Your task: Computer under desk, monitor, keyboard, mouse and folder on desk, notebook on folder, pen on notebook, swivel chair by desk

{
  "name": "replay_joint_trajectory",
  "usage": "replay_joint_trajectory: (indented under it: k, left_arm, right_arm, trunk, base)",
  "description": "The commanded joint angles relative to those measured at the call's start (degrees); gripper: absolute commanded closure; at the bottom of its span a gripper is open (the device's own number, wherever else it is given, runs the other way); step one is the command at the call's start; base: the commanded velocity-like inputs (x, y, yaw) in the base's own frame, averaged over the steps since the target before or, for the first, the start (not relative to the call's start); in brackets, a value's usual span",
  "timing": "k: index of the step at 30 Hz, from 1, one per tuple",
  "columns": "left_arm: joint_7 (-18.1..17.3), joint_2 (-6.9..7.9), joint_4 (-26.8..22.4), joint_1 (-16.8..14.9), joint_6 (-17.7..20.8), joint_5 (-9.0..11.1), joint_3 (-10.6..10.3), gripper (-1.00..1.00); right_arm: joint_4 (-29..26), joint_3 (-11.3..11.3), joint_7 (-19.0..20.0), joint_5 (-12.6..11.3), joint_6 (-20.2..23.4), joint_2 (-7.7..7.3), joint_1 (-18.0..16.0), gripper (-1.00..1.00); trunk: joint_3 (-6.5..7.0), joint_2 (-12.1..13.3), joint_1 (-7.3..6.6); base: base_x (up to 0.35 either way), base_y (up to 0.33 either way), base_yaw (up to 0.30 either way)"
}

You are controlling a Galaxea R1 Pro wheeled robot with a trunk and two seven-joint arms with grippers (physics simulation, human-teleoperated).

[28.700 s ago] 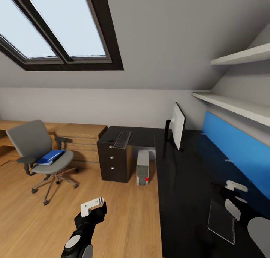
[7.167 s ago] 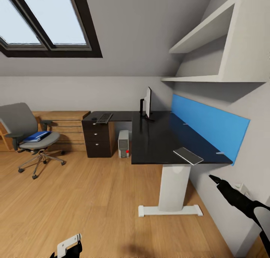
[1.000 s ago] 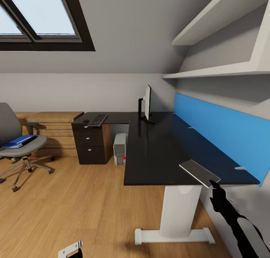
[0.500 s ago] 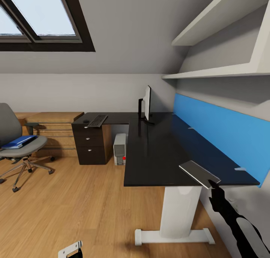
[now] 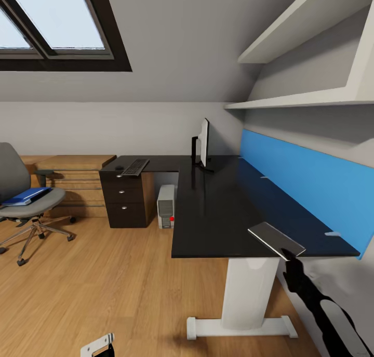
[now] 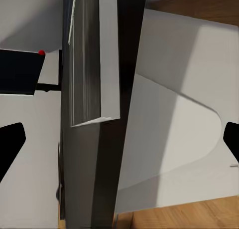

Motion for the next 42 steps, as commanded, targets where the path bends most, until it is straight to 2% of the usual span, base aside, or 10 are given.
replay_joint_trajectory:
  k: [1,8,16,42]
  left_arm:
    - [0.15,-0.01,-0.11,0.01,0.01,0.41,-0.03,-1.00]
    - [0.13,-0.01,-0.11,0.01,0.01,0.42,-0.01,-1.00]
    - [0.15,-0.01,-0.11,0.01,0.03,0.42,0.02,-1.00]
    - [0.15,-0.01,0.79,0.01,0.10,0.36,-0.06,-1.00]
  right_arm:
    - [-0.10,-0.01,-0.37,-0.48,0.26,0.02,-0.01,-1.00]
    - [-0.16,1.48,-0.36,-0.52,0.35,0.05,-0.01,-1.00]
    - [-0.18,1.75,-0.36,-0.48,0.28,0.01,-0.03,-1.00]
    - [-0.45,0.22,-0.36,-0.17,-0.09,-0.31,0.00,-1.00]
  trunk:
    - [-0.05,-0.03,0.00]
    - [-0.05,-0.03,0.00]
    - [-0.05,-0.03,0.00]
    - [-0.05,-0.03,0.00]
  base:
    - [0.000,0.000,0.000]
    - [0.022,0.000,0.000]
    - [0.140,0.000,0.000]
    - [0.005,0.000,0.000]
